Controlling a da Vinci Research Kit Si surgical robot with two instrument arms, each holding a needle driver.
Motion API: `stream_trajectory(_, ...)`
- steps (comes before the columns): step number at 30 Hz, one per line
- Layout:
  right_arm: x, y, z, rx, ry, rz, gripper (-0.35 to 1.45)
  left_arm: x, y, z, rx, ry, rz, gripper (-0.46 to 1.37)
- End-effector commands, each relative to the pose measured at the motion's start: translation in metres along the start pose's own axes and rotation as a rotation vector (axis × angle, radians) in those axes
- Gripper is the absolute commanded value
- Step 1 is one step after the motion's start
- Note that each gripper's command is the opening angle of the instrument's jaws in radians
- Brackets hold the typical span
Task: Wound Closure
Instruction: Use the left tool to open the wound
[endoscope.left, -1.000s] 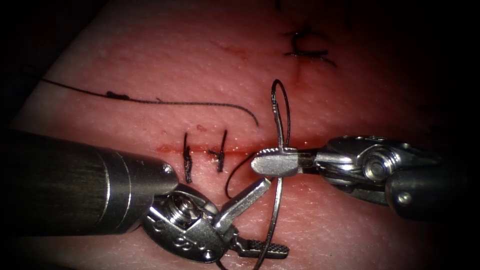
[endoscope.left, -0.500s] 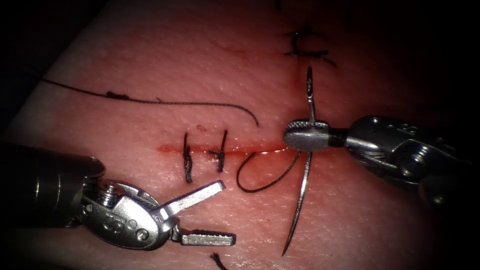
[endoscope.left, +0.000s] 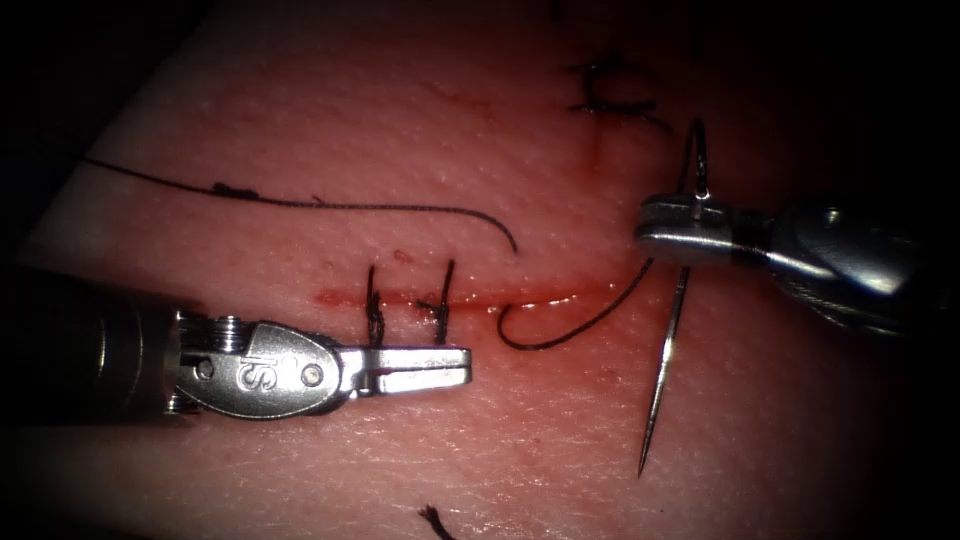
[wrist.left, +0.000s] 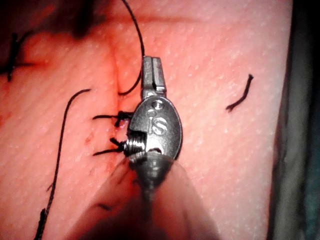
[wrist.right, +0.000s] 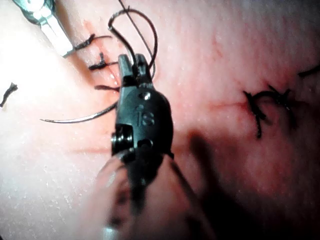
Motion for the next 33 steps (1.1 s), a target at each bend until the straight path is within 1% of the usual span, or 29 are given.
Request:
stream_trajectory(1, -0.0002, 0.0002, 0.0000, -0.005, 0.005, -0.031, -0.35, 0.0002, -0.0001, 0.0007, -0.012, -0.064, -0.001, -0.35)
stream_trajectory(4, -0.0002, 0.0002, 0.0000, -0.002, 0.007, -0.072, -0.35, 0.0002, -0.0004, 0.0018, -0.011, -0.143, 0.002, -0.35)
stream_trajectory(7, 0.0000, 0.0002, -0.0001, 0.003, 0.017, -0.124, -0.35, -0.0002, -0.0005, 0.0030, -0.013, -0.280, 0.013, -0.35)
stream_trajectory(8, 0.0000, 0.0002, -0.0001, 0.004, 0.021, -0.130, -0.35, -0.0003, -0.0005, 0.0031, -0.015, -0.301, 0.014, -0.35)
stream_trajectory(9, 0.0001, 0.0002, -0.0001, 0.003, 0.024, -0.147, -0.35, -0.0005, -0.0006, 0.0033, -0.018, -0.336, 0.023, -0.35)
stream_trajectory(14, 0.0004, 0.0003, -0.0001, -0.002, 0.031, -0.190, -0.35, -0.0019, -0.0007, 0.0034, -0.042, -0.428, 0.032, -0.35)
stream_trajectory(19, 0.0008, 0.0005, -0.0001, -0.006, 0.034, -0.210, -0.35, -0.0031, -0.0007, 0.0035, -0.048, -0.464, 0.038, -0.35)
stream_trajectory(23, 0.0009, 0.0004, -0.0001, -0.008, 0.037, -0.226, -0.35, -0.0039, -0.0011, 0.0043, -0.053, -0.486, 0.043, -0.35)
stream_trajectory(29, 0.0011, -0.0006, 0.0002, 0.014, 0.054, -0.251, -0.35, -0.0050, -0.0018, 0.0061, -0.080, -0.525, 0.048, -0.35)
stream_trajectory(33, 0.0012, -0.0014, 0.0003, 0.021, 0.064, -0.280, -0.35, -0.0062, -0.0021, 0.0072, -0.107, -0.573, 0.054, -0.35)
